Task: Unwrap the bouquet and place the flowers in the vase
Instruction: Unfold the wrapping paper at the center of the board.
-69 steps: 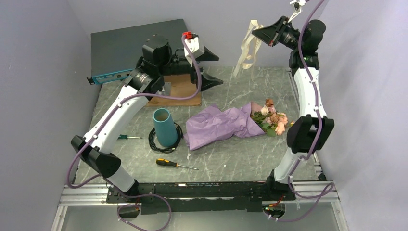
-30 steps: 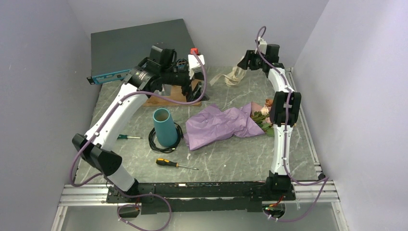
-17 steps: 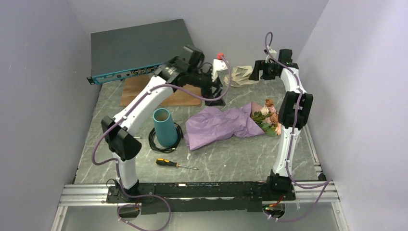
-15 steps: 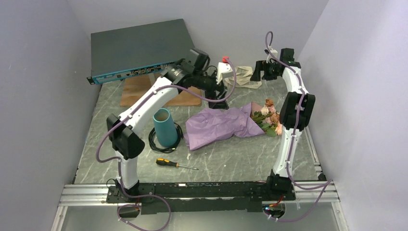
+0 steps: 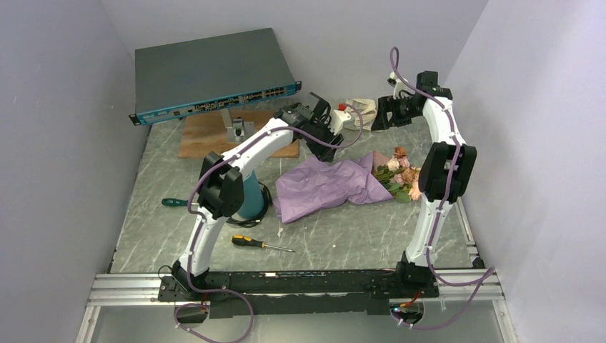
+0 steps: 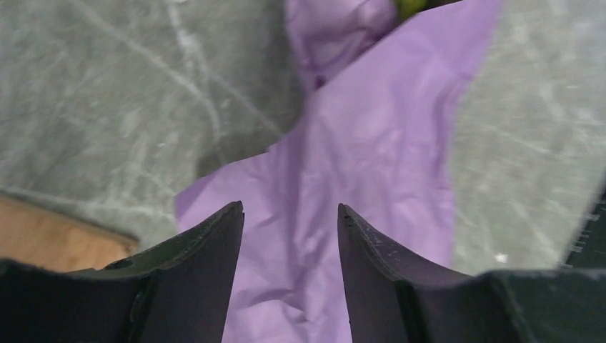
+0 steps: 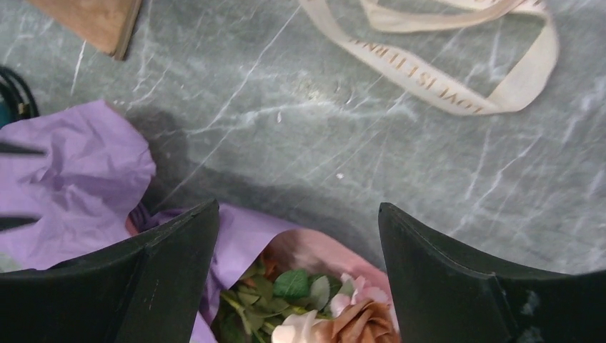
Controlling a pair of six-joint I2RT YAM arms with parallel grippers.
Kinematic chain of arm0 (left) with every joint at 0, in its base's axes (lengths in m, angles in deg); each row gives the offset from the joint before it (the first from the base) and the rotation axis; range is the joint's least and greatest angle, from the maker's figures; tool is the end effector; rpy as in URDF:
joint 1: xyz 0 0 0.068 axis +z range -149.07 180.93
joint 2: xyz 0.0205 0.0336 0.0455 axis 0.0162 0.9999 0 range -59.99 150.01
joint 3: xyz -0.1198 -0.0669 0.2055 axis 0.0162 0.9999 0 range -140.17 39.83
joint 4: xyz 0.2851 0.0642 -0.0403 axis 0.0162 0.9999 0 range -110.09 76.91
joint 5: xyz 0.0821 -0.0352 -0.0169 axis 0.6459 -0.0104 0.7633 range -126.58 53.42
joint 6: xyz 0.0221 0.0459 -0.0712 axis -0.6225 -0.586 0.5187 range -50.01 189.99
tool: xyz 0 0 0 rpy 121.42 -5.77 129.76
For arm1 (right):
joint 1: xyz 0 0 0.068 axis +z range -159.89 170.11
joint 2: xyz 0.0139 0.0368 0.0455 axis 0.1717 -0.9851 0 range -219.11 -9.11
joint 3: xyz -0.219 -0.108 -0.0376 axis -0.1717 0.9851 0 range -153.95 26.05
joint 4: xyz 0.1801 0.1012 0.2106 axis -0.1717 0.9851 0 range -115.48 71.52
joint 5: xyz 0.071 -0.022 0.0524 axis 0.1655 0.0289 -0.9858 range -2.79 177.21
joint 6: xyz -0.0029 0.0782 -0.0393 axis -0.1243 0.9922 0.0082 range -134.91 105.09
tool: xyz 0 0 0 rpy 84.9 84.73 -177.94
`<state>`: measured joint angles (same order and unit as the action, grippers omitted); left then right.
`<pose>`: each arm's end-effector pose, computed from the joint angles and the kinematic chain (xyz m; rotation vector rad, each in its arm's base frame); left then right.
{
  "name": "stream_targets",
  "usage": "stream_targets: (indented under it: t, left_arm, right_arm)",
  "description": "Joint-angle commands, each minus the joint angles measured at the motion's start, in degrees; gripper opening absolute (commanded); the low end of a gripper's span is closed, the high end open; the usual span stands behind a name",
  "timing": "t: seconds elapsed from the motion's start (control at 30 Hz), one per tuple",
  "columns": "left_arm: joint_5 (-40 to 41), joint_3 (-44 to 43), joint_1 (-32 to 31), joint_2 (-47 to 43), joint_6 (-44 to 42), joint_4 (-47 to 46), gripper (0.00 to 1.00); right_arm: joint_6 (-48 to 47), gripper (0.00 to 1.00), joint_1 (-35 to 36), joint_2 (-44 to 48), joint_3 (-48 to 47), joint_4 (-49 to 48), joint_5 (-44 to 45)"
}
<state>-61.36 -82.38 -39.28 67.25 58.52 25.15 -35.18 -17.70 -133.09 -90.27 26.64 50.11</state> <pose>0.3919 -0.3738 0.2265 1.2546 2.1408 -0.7481 0.5087 -0.0226 0.2149 -0.4790 2.3746 0.6274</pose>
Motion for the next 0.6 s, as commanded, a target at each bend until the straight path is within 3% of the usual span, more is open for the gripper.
stream_targets:
  t: [0.0,0.27,0.4,0.57]
  left_arm:
    - [15.0,-5.0,-1.5,2.1,-5.2,1.8,0.57]
    - [22.7,-2.3,-2.2,4.6,-9.2,1.1,0.63]
    - [20.8,-1.7,-2.3,5.4,-10.8,0.7,0.76]
    - [19.3,-1.5,-2.1,7.8,-10.7,0.2,0.76]
  right_arm:
    - [-0.5,0.84,-0.3,4.4,2.4,3.6,-4.4]
    - [0.6,0.82,-0.3,5.4,4.9,3.9,-6.9]
    - [0.8,0.81,-0.3,5.5,5.1,4.1,-7.2]
    - [0.7,0.81,-0.3,6.0,5.1,4.2,-6.9]
